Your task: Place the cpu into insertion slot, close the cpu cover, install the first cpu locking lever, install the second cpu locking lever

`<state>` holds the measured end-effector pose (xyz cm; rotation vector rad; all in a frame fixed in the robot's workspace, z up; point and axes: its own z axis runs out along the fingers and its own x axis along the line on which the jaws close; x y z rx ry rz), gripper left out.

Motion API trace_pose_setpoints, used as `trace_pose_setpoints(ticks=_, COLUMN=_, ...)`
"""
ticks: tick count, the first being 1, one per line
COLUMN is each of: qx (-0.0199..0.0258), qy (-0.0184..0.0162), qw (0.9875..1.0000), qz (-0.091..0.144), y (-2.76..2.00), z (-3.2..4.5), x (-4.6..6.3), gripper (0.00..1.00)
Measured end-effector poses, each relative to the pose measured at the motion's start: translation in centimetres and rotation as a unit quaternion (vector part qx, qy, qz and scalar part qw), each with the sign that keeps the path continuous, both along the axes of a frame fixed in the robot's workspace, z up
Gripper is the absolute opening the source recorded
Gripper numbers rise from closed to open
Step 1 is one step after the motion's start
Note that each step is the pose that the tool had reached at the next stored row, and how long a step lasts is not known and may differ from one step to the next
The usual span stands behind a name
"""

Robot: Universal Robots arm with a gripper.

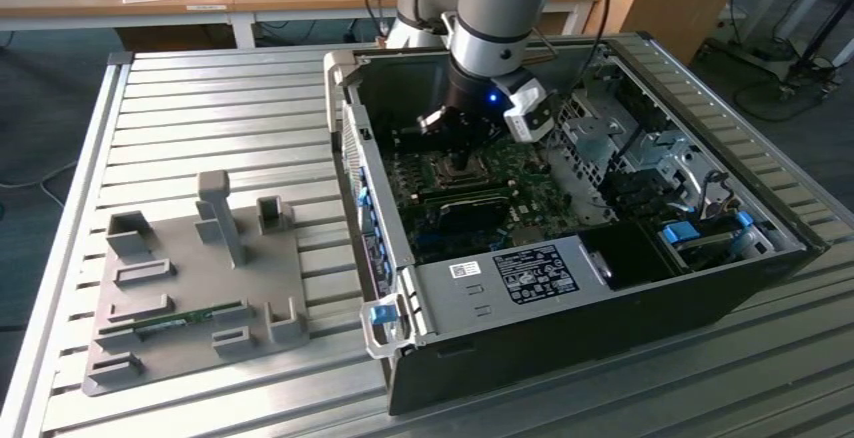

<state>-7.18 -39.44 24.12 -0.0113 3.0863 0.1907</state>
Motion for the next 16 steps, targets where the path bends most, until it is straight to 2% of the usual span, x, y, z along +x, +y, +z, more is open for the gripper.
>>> trace_pose_setpoints(ticks=16, qx=0.0, qy=-0.0007, qw=1.0, qz=0.0, y=0.2, z=-0.36, x=-0.16, gripper=0.11)
